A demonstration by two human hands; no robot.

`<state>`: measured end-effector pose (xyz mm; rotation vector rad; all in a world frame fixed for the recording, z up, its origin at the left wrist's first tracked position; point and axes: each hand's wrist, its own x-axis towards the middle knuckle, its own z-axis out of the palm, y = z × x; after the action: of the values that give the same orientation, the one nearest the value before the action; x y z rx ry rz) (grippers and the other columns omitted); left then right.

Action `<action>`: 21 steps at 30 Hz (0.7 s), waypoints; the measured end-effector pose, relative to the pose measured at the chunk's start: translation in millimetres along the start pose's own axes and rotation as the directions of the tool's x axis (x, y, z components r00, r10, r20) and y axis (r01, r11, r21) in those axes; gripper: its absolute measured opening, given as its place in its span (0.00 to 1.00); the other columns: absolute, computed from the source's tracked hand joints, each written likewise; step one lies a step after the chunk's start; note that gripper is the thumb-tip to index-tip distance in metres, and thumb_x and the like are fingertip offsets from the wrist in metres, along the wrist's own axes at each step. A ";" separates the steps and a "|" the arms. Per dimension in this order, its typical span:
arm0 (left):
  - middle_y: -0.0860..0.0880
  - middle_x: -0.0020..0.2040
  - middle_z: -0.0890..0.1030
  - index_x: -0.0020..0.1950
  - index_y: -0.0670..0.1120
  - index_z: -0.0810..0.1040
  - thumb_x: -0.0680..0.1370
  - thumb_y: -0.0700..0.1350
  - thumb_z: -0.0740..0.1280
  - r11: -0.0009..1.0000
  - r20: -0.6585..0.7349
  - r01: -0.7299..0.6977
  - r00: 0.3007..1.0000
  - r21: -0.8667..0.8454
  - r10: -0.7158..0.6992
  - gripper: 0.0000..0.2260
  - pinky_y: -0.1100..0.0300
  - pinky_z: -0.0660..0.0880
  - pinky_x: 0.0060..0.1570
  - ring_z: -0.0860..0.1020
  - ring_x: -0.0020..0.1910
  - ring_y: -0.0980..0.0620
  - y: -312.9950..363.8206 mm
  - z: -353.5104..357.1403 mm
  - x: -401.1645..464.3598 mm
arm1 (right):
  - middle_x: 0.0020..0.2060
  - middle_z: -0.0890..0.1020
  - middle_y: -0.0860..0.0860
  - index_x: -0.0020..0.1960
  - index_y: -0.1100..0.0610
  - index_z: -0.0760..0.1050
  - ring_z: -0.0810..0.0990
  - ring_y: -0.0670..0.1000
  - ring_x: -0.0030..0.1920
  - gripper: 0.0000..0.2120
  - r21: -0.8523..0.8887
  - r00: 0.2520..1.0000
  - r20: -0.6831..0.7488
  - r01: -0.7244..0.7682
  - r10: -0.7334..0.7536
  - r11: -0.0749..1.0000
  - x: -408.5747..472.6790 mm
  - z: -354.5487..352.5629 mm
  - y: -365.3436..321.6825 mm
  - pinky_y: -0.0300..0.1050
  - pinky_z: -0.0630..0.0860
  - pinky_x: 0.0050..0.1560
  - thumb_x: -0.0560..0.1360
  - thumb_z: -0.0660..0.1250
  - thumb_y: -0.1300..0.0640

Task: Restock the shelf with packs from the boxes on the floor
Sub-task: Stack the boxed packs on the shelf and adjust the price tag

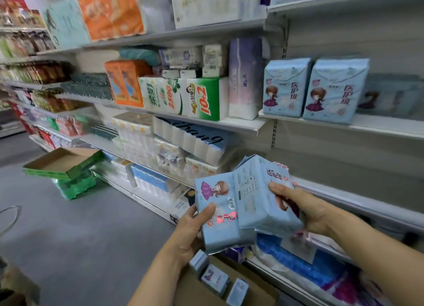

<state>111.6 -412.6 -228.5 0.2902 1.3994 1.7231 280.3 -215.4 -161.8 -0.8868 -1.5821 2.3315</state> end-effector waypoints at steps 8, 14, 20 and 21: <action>0.46 0.49 0.86 0.64 0.47 0.75 0.64 0.50 0.76 0.992 -0.019 -0.091 0.995 0.087 0.093 0.29 0.52 0.78 0.46 0.85 0.45 0.50 11.2 54.6 11.6 | 0.44 0.85 0.61 0.52 0.61 0.81 0.84 0.57 0.36 0.14 0.147 0.983 -0.158 0.121 -0.097 0.982 -10.2 -29.6 -30.1 0.51 0.82 0.41 0.73 0.69 0.52; 0.48 0.38 0.86 0.63 0.44 0.75 0.72 0.44 0.74 0.993 -0.063 -0.116 0.991 0.028 0.117 0.21 0.61 0.76 0.27 0.84 0.31 0.54 13.3 123.2 26.7 | 0.48 0.84 0.58 0.52 0.54 0.79 0.80 0.57 0.48 0.27 0.252 0.914 -0.349 0.306 -0.209 0.918 -28.0 -84.4 -53.9 0.60 0.77 0.57 0.55 0.77 0.48; 0.47 0.37 0.86 0.65 0.40 0.74 0.74 0.40 0.72 0.990 -0.005 -0.130 0.991 -0.049 0.130 0.20 0.62 0.75 0.22 0.83 0.29 0.53 12.5 208.5 31.3 | 0.53 0.82 0.58 0.65 0.57 0.72 0.81 0.56 0.49 0.43 0.291 0.822 -0.482 0.478 -0.304 0.829 -50.9 -151.9 -78.4 0.53 0.80 0.39 0.53 0.82 0.51; 0.47 0.37 0.86 0.65 0.41 0.74 0.74 0.41 0.72 0.989 0.002 -0.135 0.991 -0.057 0.135 0.20 0.61 0.76 0.22 0.84 0.30 0.53 12.3 218.7 32.3 | 0.57 0.81 0.59 0.68 0.57 0.69 0.81 0.57 0.52 0.49 0.287 0.805 -0.499 0.503 -0.321 0.815 -52.5 -160.3 -80.8 0.55 0.80 0.40 0.50 0.83 0.50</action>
<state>229.3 -240.5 -154.0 0.3657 1.3508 1.8669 399.9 -81.1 -110.6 -0.7742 -0.9364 1.8692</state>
